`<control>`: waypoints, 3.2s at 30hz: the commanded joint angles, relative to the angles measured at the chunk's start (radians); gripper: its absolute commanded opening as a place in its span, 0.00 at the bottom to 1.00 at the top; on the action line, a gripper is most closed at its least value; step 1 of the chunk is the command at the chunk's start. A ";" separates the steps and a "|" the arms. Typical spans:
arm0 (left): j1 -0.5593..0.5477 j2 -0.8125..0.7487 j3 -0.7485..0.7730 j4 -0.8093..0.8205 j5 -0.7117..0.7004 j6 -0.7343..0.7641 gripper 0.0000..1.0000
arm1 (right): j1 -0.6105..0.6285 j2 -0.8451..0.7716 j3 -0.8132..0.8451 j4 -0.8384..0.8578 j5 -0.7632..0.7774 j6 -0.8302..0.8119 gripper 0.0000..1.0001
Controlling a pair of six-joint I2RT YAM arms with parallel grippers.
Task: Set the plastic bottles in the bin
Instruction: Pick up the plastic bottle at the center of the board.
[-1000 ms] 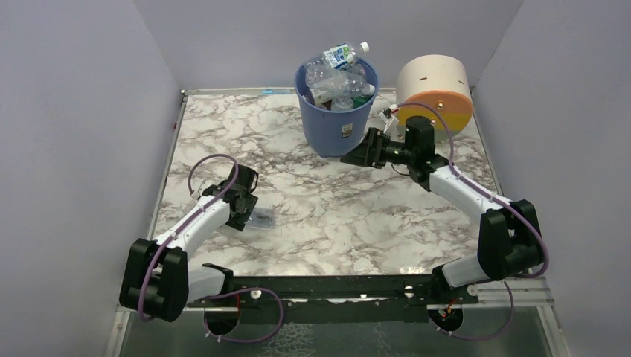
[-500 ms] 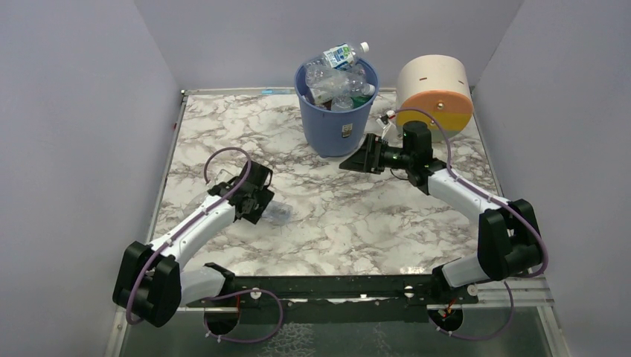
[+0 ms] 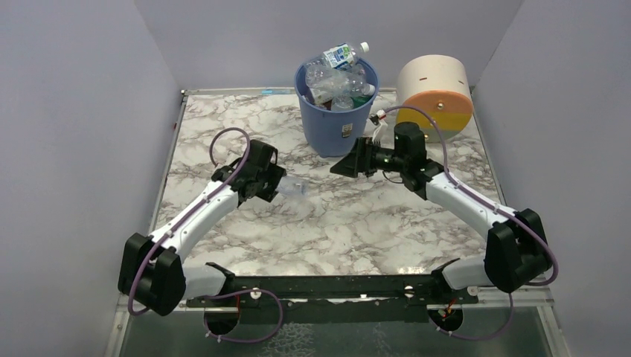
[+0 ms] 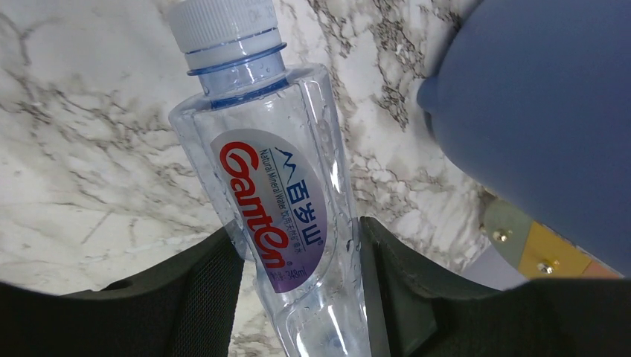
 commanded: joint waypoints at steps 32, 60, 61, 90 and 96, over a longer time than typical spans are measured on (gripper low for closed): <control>-0.011 0.186 0.050 0.372 0.494 -0.283 0.53 | 0.266 -0.148 -0.228 0.314 0.539 -0.006 0.99; -0.050 0.204 0.016 0.431 0.496 -0.333 0.53 | 0.332 -0.069 -0.135 0.274 0.675 -0.054 0.90; -0.050 0.205 0.017 0.432 0.495 -0.334 0.53 | 0.339 -0.069 -0.130 0.261 0.692 -0.061 0.90; -0.056 0.192 -0.037 0.478 0.508 -0.262 0.62 | 0.378 -0.065 -0.097 0.145 0.810 -0.093 0.42; -0.057 0.163 -0.097 0.558 0.514 -0.182 0.80 | 0.378 -0.093 -0.115 0.133 0.805 -0.098 0.41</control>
